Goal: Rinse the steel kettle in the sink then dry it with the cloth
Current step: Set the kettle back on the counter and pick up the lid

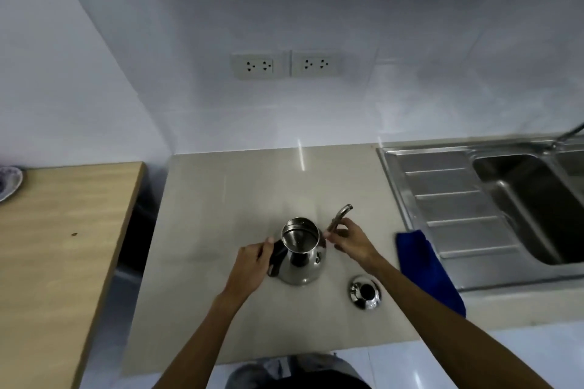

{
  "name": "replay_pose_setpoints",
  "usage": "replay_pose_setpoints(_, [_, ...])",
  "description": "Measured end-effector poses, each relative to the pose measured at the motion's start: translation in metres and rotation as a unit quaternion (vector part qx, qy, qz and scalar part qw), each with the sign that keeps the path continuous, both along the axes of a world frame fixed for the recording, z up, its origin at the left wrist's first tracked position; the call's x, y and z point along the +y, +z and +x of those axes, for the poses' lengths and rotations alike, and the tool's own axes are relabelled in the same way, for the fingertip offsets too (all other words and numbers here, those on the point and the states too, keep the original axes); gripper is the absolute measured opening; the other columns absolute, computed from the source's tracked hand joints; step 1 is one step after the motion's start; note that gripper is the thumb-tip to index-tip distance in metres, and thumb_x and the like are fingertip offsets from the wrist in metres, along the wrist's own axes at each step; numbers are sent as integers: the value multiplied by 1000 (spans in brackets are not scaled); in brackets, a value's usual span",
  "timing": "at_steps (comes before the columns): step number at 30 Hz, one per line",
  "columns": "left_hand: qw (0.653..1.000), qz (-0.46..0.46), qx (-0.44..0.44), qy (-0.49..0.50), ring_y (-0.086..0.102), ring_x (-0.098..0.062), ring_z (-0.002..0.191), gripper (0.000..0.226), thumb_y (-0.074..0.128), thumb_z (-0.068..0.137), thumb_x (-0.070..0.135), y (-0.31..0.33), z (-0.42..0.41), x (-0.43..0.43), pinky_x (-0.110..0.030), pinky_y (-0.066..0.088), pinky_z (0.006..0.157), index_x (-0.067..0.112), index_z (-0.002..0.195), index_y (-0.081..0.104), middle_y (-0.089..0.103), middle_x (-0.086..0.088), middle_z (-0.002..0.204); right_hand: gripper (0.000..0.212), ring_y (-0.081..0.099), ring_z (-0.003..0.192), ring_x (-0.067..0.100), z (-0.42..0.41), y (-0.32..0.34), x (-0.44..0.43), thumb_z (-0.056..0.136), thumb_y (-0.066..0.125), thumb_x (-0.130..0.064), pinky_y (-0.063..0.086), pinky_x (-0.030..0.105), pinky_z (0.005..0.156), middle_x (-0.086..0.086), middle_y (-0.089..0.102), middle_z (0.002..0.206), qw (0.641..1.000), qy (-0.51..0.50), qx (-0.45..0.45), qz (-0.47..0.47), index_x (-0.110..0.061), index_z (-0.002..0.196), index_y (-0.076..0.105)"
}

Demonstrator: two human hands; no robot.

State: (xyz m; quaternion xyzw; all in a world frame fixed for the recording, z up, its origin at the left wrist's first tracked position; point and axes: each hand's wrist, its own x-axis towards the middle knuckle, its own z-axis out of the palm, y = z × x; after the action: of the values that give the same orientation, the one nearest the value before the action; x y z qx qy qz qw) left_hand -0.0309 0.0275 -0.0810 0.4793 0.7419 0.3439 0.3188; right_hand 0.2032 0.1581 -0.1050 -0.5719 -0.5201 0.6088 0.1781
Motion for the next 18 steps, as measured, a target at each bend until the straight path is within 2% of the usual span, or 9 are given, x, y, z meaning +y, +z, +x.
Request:
replay_pose_setpoints(2, [1000, 7, -16, 1, 50, -12, 41, 70, 32, 91, 59, -4, -1, -1, -40, 47, 56, 3, 54, 53, 56, -5, 43, 47, 67, 104, 16, 23, 4, -5, 80, 79, -21, 52, 26, 88, 2, 69, 112, 987, 92, -115, 66, -19, 123, 59])
replay_pose_setpoints(5, [999, 16, -39, -1, 48, -13, 43, 74, 32, 89, 63, -10, -2, -2, -41, 47, 55, 1, 56, 53, 58, -16, 48, 45, 60, 113, 14, 68, 9, -25, 86, 74, -22, 42, 17, 88, -3, 63, 119, 944, 203, -236, 107, -17, 129, 59])
replay_pose_setpoints(8, [998, 23, -55, -2, 47, -13, 40, 74, 35, 91, 60, -12, -1, -2, -41, 46, 52, 0, 52, 52, 56, -17, 46, 53, 55, 118, 13, 103, 7, -52, 84, 76, -26, 42, 18, 94, -5, 59, 130, 928, 258, -259, 70, -19, 133, 57])
replay_pose_setpoints(10, [998, 24, -62, 2, 48, -13, 39, 71, 39, 97, 52, -12, 0, -2, -40, 47, 52, 1, 49, 53, 57, -16, 44, 57, 54, 122, 14, 114, -1, -67, 81, 78, -24, 41, 21, 100, -3, 58, 133, 911, 275, -292, 93, -20, 134, 57])
replay_pose_setpoints(14, [998, 17, -65, 8, 48, -11, 36, 66, 44, 104, 32, -14, 1, -1, -29, 41, 52, 3, 46, 54, 53, -2, 36, 53, 58, 122, 16, 110, -16, -85, 77, 82, -15, 42, 18, 102, 0, 62, 133, 914, 226, -282, 183, -18, 127, 64])
replay_pose_setpoints(16, [997, 17, -73, 9, 47, -11, 35, 65, 44, 104, 31, -15, 2, -1, -26, 39, 51, 8, 44, 54, 51, 0, 35, 45, 61, 118, 18, 105, -21, -88, 76, 81, -10, 37, 10, 96, 3, 65, 129, 907, 210, -290, 222, -13, 120, 71])
replay_pose_setpoints(18, [997, 28, -76, 9, 47, -9, 35, 65, 44, 104, 31, -15, 3, -1, -25, 37, 49, 13, 42, 51, 50, 1, 34, 39, 64, 117, 22, 101, -24, -91, 77, 81, -8, 37, 11, 96, 6, 67, 128, 908, 193, -287, 236, -12, 114, 73])
